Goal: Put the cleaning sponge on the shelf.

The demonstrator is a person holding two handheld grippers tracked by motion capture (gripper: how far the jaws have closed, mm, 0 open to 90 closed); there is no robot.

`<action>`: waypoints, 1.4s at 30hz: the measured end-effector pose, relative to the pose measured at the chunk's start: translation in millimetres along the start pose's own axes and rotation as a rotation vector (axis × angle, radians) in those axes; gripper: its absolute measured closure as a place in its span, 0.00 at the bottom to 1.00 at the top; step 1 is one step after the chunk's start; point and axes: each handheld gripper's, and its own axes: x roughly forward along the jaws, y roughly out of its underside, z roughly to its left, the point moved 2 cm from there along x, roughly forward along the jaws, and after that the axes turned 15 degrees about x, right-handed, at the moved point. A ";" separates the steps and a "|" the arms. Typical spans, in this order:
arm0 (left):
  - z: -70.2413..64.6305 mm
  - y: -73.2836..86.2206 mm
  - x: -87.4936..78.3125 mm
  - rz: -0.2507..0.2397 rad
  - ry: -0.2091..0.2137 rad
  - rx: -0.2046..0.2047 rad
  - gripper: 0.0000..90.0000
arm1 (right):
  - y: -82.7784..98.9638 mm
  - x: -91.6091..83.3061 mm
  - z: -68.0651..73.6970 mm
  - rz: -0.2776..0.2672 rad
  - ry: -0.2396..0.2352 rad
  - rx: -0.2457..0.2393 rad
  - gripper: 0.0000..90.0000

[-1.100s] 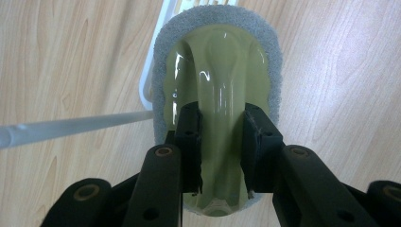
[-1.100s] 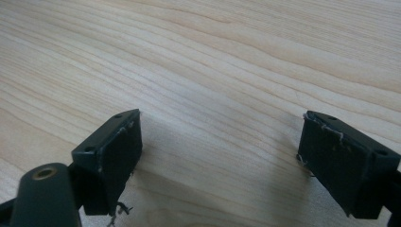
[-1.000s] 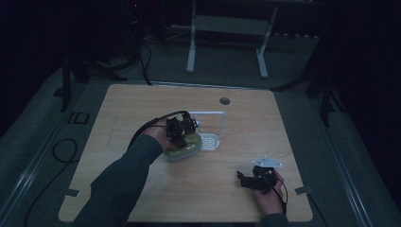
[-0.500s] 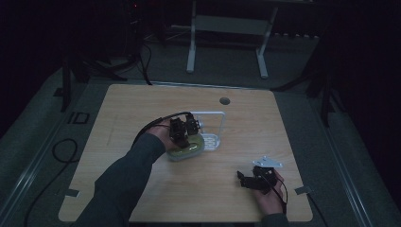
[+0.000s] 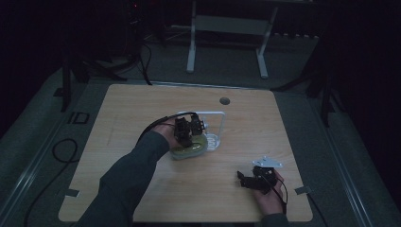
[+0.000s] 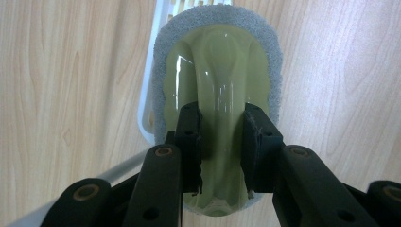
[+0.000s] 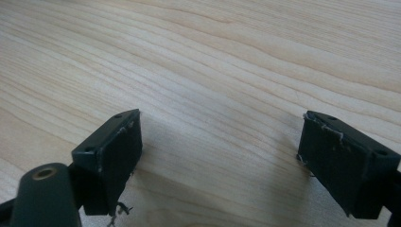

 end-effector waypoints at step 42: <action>7.7 -11.6 12.5 -0.053 -0.028 0.159 0.79 | 0.0 0.0 0.1 0.001 -0.001 0.000 0.16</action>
